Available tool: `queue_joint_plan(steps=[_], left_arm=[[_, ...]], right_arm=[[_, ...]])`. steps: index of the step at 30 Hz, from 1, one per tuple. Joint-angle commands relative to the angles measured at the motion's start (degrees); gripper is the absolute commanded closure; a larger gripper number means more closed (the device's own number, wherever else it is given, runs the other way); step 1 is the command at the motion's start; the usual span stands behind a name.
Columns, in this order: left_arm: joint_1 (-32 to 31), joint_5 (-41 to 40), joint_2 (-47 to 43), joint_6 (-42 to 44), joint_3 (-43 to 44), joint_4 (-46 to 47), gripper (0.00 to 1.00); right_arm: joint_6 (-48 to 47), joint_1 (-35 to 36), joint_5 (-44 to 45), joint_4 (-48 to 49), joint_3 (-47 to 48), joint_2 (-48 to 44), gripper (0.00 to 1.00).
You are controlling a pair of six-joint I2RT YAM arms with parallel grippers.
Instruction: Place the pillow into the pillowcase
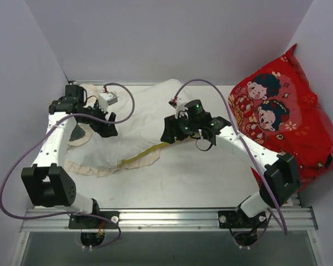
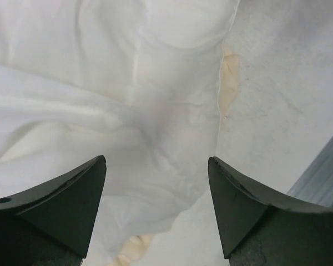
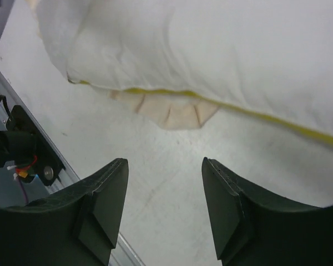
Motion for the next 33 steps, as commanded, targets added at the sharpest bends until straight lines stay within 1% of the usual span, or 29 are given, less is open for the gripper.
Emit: queue_joint_plan(steps=[1,2,3,4,7,9,11,12,16,17,20,21,24,27,29,30,32,33], left_arm=[[-9.0,-8.63,-6.74,4.84,-5.4,8.28,0.17],[-11.12,-10.4,-7.36,4.66,-7.16,10.04,0.17],[-15.66,-12.42,-7.81,4.58,-10.57,13.19,0.17],[-17.36,-14.96,-8.16,4.66,-11.91,14.7,0.17],[-22.98,-19.89,-7.2,3.96,-15.43,20.85,0.17],[-23.97,-22.1,-5.8,3.09,-15.7,23.83,0.18],[-23.97,-23.07,-2.72,1.33,-15.18,24.81,0.21],[-23.97,-23.16,-1.67,0.89,-14.82,25.08,0.23],[-23.97,-21.41,2.9,0.62,-14.21,25.08,0.31],[-23.97,-21.06,3.52,0.53,-14.12,25.08,0.37],[-23.79,-20.62,6.07,-0.52,-13.42,24.65,0.51],[-23.44,-20.18,6.69,-0.87,-12.55,23.86,0.6],[-23.0,-16.14,8.45,-1.49,-10.09,21.31,0.69],[-23.0,-13.85,8.71,-2.02,-9.11,20.34,0.75],[-23.0,-13.41,8.54,-2.19,-9.11,20.16,0.77],[-23.0,-13.49,8.45,-2.02,-9.2,19.9,0.78],[-22.91,-14.1,8.1,-1.93,-9.63,19.55,0.82],[-22.91,-14.37,7.92,-1.49,-9.98,19.2,0.83]], right_arm=[[13.39,-1.89,-2.61,-5.75,-9.82,-1.66,0.45],[15.15,-2.51,-2.61,-4.95,-11.24,-2.19,0.45],[18.65,-3.73,-2.79,-3.47,-12.48,-2.55,0.46],[20.25,-4.44,-3.31,-2.58,-14.66,-2.81,0.46],[26.91,-6.28,-5.77,0.06,-16.18,-1.24,0.45],[29.66,-6.47,-6.22,2.94,-16.97,0.95,0.45],[33.61,-5.59,-6.04,6.11,-18.19,2.19,0.45],[34.84,-5.15,-5.43,10.3,-18.55,2.72,0.45],[36.17,-2.17,-0.78,12.89,-16.71,6.23,0.45],[37.74,-1.55,-0.42,13.59,-16.27,7.28,0.45],[39.95,-0.14,0.73,14.92,-13.29,13.52,0.47],[40.39,0.73,1.68,15.09,-12.67,16.06,0.47],[42.05,2.14,3.97,17.98,-13.1,18.27,0.47],[42.85,3.63,7.04,19.74,-12.84,20.73,0.46],[43.38,3.81,8.1,21.32,-12.49,21.88,0.47],[43.9,3.9,8.81,21.68,-12.32,23.1,0.53],[44.52,3.47,8.72,22.56,-11.96,24.34,0.61],[44.7,3.29,8.81,22.56,-12.05,24.87,0.75]])
